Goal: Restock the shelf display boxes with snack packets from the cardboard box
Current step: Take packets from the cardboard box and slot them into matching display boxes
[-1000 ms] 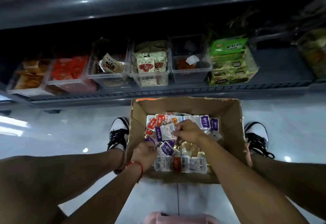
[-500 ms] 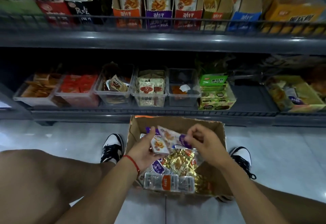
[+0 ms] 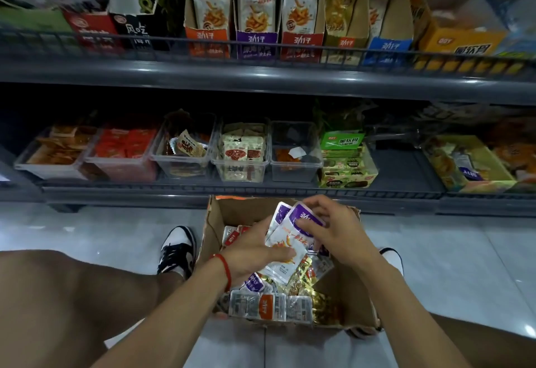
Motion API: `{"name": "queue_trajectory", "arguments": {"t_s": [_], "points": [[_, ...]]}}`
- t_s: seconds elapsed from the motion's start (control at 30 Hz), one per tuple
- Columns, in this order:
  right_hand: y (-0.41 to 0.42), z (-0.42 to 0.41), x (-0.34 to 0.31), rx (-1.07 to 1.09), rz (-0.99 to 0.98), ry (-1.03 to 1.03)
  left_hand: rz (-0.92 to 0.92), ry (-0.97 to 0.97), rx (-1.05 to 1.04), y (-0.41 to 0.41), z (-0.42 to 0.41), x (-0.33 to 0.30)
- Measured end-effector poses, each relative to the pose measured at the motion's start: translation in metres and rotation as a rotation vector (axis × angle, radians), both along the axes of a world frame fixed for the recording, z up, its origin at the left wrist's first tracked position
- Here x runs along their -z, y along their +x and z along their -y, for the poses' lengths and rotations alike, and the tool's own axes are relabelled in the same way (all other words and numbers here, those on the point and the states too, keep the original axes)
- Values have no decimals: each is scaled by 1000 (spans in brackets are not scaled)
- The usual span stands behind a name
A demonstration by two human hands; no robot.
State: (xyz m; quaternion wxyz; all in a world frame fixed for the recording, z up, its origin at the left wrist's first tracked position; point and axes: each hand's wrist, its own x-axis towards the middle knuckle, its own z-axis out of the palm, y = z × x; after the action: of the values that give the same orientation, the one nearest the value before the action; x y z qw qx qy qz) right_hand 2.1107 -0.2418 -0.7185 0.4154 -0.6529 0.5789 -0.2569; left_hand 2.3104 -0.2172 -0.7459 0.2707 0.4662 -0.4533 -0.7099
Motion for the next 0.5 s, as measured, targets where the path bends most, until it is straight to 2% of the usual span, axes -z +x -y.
{"name": "queue_trajectory", "arguments": {"t_s": [0.23,0.37,0.5], "points": [[8,9,-22,-25,-180,-211,61,-80,73,15,10,-23],[14,21,-47,-104,-29,-73,158,-184,81,21,26,-46],[23,41,-78,-83,67,-116,189,-260,22,32,48,-82]]}}
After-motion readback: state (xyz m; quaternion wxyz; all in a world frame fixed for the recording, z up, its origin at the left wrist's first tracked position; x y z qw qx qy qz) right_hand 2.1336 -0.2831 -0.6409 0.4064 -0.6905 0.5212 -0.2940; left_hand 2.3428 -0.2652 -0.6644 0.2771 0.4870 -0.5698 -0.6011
